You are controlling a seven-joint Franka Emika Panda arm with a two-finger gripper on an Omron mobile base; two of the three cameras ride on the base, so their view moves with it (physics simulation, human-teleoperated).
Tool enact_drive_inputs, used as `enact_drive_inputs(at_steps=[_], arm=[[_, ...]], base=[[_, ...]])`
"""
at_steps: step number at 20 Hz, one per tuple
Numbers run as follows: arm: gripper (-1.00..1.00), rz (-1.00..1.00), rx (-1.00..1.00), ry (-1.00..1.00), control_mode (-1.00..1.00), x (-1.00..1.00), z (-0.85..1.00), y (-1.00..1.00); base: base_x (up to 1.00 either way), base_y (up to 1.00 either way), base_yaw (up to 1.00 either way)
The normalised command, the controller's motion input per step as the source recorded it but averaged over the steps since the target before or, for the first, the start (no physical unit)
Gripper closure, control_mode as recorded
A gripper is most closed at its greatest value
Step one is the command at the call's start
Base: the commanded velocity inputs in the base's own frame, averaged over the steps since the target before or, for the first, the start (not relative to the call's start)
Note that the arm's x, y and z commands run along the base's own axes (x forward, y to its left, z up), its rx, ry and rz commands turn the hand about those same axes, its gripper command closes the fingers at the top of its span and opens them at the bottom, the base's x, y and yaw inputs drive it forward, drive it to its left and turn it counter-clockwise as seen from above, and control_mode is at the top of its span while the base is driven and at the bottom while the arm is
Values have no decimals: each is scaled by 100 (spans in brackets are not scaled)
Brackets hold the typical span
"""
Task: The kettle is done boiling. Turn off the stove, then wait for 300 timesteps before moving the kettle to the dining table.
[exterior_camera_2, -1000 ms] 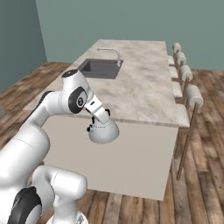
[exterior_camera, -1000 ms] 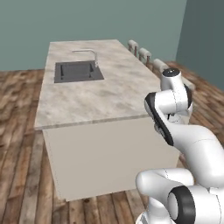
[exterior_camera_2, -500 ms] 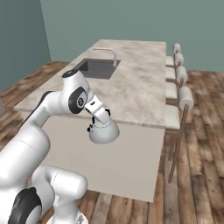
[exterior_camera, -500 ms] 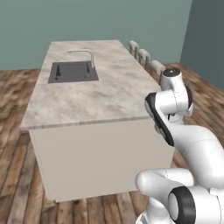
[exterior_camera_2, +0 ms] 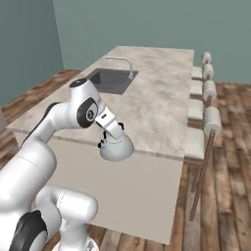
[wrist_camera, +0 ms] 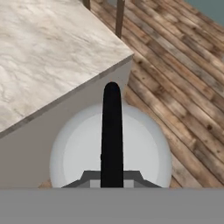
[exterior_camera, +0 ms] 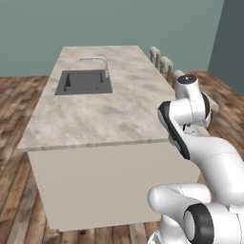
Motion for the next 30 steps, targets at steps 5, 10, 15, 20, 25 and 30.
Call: enact_drive_inputs(at_steps=[5, 10, 15, 20, 25, 30], arm=[[100, 0, 0, 0, 100, 0, 0, 0], [100, 0, 0, 0, 100, 0, 0, 0], [100, 0, 0, 0, 100, 0, 0, 0], [100, 0, 0, 0, 100, 0, 0, 0], [100, 0, 0, 0, 100, 0, 0, 0], [100, 0, 0, 0, 100, 0, 0, 0]], base=[[42, -38, 13], [31, -50, 10], [25, -48, 8], [27, -42, 8], [38, -30, 6], [49, -14, 2]])
